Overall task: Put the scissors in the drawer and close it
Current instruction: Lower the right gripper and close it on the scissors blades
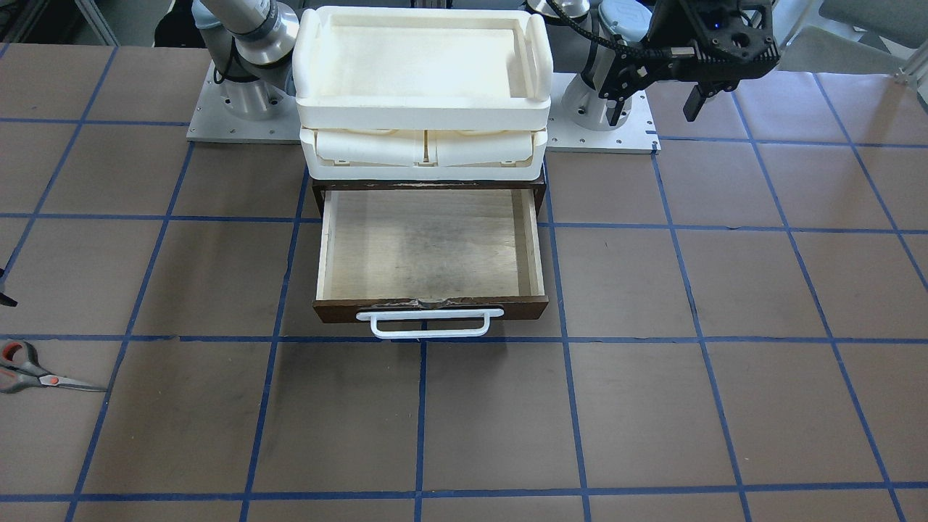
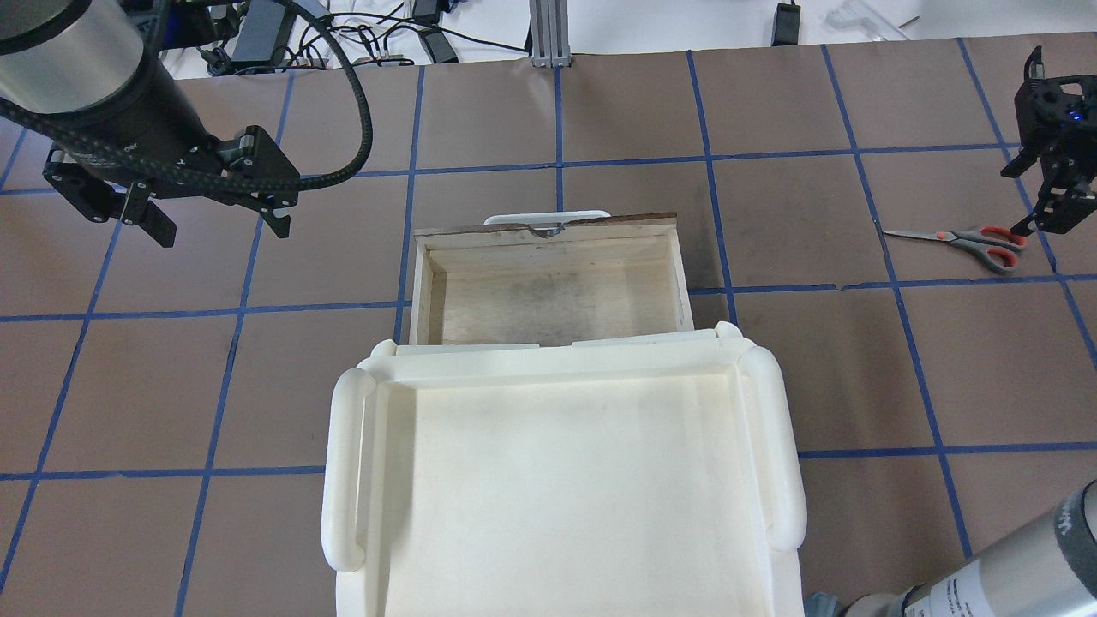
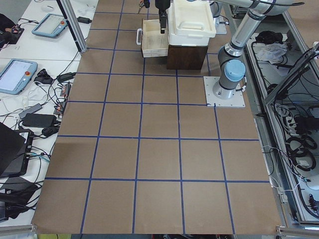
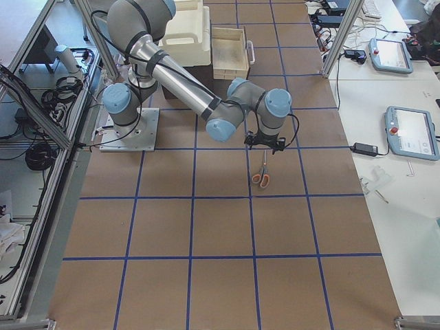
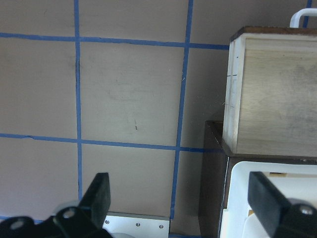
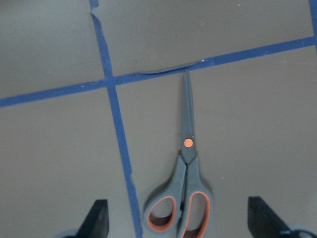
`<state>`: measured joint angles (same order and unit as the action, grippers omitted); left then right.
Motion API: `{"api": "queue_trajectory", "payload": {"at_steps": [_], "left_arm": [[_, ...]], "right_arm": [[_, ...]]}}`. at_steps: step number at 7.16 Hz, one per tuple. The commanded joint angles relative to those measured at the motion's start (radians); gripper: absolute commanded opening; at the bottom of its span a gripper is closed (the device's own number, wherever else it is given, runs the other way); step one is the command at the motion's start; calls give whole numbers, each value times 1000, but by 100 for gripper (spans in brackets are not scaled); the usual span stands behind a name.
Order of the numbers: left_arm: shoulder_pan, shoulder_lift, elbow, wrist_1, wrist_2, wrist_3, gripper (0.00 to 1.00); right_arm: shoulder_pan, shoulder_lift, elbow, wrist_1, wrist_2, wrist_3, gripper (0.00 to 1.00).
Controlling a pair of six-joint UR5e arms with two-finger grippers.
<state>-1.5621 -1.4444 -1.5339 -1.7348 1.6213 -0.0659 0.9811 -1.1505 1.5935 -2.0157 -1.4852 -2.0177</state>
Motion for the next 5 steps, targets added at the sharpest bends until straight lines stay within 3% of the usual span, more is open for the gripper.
{"api": "queue_trajectory", "payload": {"at_steps": [1, 5], "left_arm": [[-1, -1, 0, 0, 0, 0, 100], [0, 3, 0, 1, 0, 0, 100]], "right_arm": [[-15, 32, 83, -153, 16, -139, 100], [-15, 127, 85, -247, 16, -134, 100]]}}
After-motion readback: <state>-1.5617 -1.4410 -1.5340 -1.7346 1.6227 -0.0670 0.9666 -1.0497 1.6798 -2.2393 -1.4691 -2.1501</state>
